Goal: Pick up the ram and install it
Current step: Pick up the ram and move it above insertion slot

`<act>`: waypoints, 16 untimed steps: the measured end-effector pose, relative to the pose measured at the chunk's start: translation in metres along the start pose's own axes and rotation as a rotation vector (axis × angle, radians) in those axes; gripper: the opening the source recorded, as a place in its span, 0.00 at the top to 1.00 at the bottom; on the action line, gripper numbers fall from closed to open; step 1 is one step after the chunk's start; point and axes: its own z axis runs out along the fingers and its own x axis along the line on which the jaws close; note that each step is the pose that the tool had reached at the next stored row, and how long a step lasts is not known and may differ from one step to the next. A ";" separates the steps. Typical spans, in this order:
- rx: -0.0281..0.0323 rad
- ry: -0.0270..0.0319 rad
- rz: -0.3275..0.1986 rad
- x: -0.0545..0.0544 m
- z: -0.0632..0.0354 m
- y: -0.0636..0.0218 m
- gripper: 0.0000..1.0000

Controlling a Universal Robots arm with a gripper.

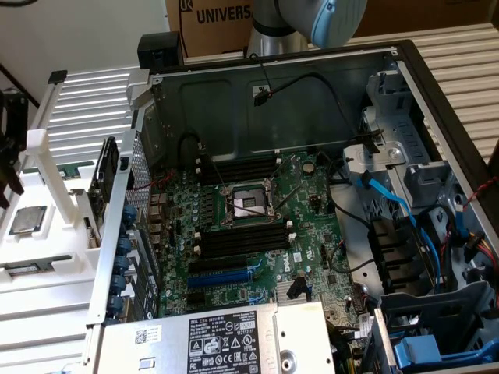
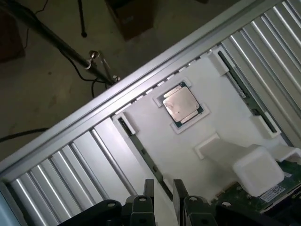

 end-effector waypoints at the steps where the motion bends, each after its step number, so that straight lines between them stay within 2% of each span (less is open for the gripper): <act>1: -0.0006 0.0012 -0.016 0.000 0.0017 -0.0001 0.70; 3: -0.0028 0.0038 -0.048 0.000 0.0053 -0.0003 0.70; 4: -0.0065 0.0064 -0.074 0.000 0.0090 -0.0009 0.70; 9: -0.0184 0.0111 -0.110 0.004 0.0182 -0.0033 0.70; 12: -0.0235 0.0093 -0.125 0.008 0.0232 -0.0060 0.70; 16: -0.0263 0.0072 -0.142 0.015 0.0280 -0.0086 0.70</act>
